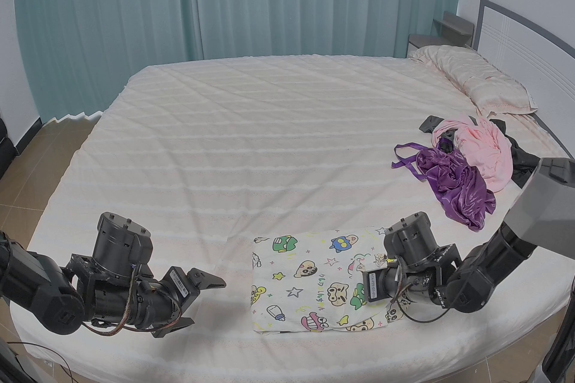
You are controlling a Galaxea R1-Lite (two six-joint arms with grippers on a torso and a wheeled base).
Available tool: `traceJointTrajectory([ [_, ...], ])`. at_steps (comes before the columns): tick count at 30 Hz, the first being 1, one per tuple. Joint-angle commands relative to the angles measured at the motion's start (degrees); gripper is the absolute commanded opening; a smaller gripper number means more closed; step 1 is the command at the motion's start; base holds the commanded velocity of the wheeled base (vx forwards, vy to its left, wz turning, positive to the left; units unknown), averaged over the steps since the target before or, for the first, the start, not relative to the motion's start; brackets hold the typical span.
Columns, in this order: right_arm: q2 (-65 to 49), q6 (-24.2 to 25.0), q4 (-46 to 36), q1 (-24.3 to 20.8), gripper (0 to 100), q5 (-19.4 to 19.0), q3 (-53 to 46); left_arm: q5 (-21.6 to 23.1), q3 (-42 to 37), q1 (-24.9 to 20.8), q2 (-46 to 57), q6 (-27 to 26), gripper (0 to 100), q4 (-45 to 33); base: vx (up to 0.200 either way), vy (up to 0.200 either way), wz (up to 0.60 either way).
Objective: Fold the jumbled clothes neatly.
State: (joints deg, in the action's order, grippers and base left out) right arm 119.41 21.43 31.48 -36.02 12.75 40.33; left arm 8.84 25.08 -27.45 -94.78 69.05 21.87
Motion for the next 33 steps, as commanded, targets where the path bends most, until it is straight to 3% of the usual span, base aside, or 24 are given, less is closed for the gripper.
traceJointTrajectory([
  [1,-4.9,1.9,0.2,0.0,0,0.6,-6.0,0.0,0.0,-0.1,-0.4,0.0,100,0.0,0.0,0.0,0.0],
  [19,-5.2,7.2,0.1,-0.4,0,5.0,-13.3,0.0,-0.1,-0.3,-0.5,0.0,100,0.0,0.0,0.0,0.0],
  [20,-5.6,7.7,0.0,-0.5,100,5.0,-13.4,0.0,-0.1,-0.3,-0.6,0.0,100,0.0,0.0,0.0,0.0],
  [30,-14.1,10.8,0.0,1.1,100,4.7,-18.5,0.0,-0.3,-0.4,-0.5,0.0,100,0.0,0.0,0.0,0.0],
  [33,-16.4,12.8,0.0,2.4,100,2.0,-18.5,0.0,-0.4,-0.5,-0.5,0.0,100,0.0,0.0,0.0,0.0],
])
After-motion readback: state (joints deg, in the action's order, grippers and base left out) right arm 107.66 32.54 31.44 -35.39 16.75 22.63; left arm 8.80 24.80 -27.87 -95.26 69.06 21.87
